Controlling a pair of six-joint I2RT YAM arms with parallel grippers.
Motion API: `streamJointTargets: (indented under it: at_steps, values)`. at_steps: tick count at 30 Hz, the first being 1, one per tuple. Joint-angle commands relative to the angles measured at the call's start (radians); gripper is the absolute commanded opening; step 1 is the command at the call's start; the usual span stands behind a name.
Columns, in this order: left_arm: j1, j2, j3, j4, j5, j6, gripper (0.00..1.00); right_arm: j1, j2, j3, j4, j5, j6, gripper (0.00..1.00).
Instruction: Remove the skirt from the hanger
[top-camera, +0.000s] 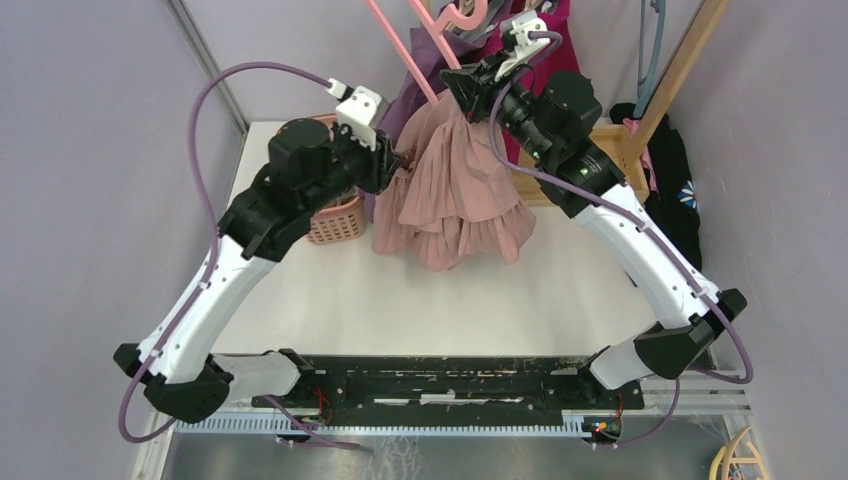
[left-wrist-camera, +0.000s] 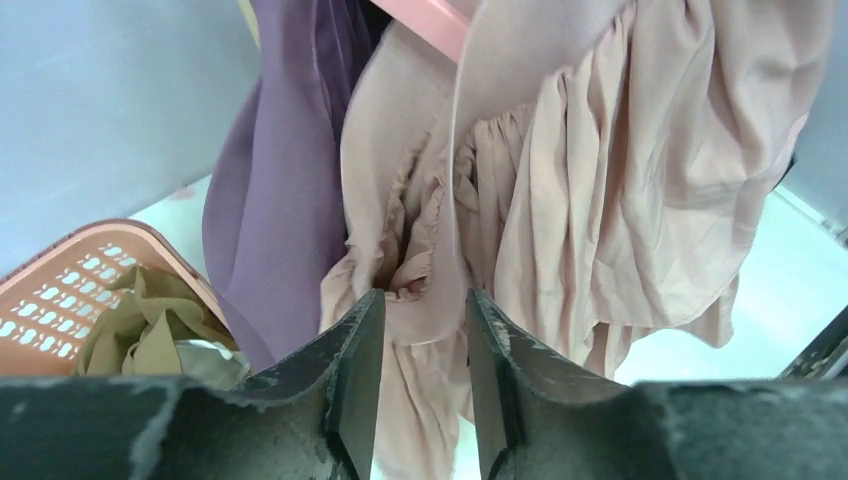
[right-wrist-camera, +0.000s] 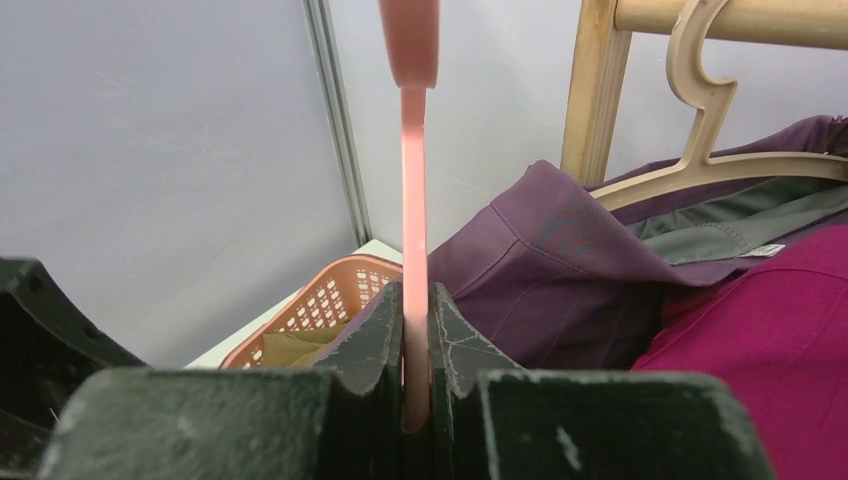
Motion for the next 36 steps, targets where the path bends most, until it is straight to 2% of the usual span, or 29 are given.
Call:
streamJointTargets:
  at_steps: [1,5,8,9,11,12,13,17,28,36]
  values:
    - [-0.004,-0.044,-0.005,0.079,-0.017,0.035,0.48,-0.002,-0.098,0.031,0.066,-0.030,0.010,0.01]
    - [-0.004,-0.063,-0.039,0.183,0.076,0.007,0.66,-0.001,-0.112,0.012,0.055,-0.064,0.035,0.01]
    - [-0.004,-0.097,-0.122,0.308,0.126,0.006,0.68,-0.002,-0.124,0.014,0.043,-0.088,0.035,0.01]
    - [-0.004,-0.108,-0.158,0.356,0.131,0.005,0.72,-0.001,-0.129,0.017,0.036,-0.098,0.032,0.01]
    - [-0.003,-0.125,-0.218,0.437,0.128,0.006,0.91,-0.002,-0.137,0.021,0.021,-0.119,0.028,0.01]
    - [-0.004,-0.133,-0.246,0.481,0.123,0.006,0.98,-0.002,-0.141,0.019,0.015,-0.126,0.029,0.01]
    - [-0.004,-0.139,-0.272,0.528,0.124,0.006,1.00,-0.002,-0.144,0.014,0.011,-0.130,0.030,0.01]
    - [-0.004,-0.150,-0.344,0.693,0.175,0.012,0.99,-0.001,-0.157,0.000,-0.006,-0.134,0.028,0.01]
    - [-0.004,-0.109,-0.371,0.855,0.317,-0.020,0.99,-0.002,-0.179,-0.007,-0.033,-0.157,0.015,0.01]
    - [-0.004,-0.047,-0.444,0.991,0.370,-0.109,1.00,-0.002,-0.195,-0.005,-0.044,-0.168,0.008,0.01]
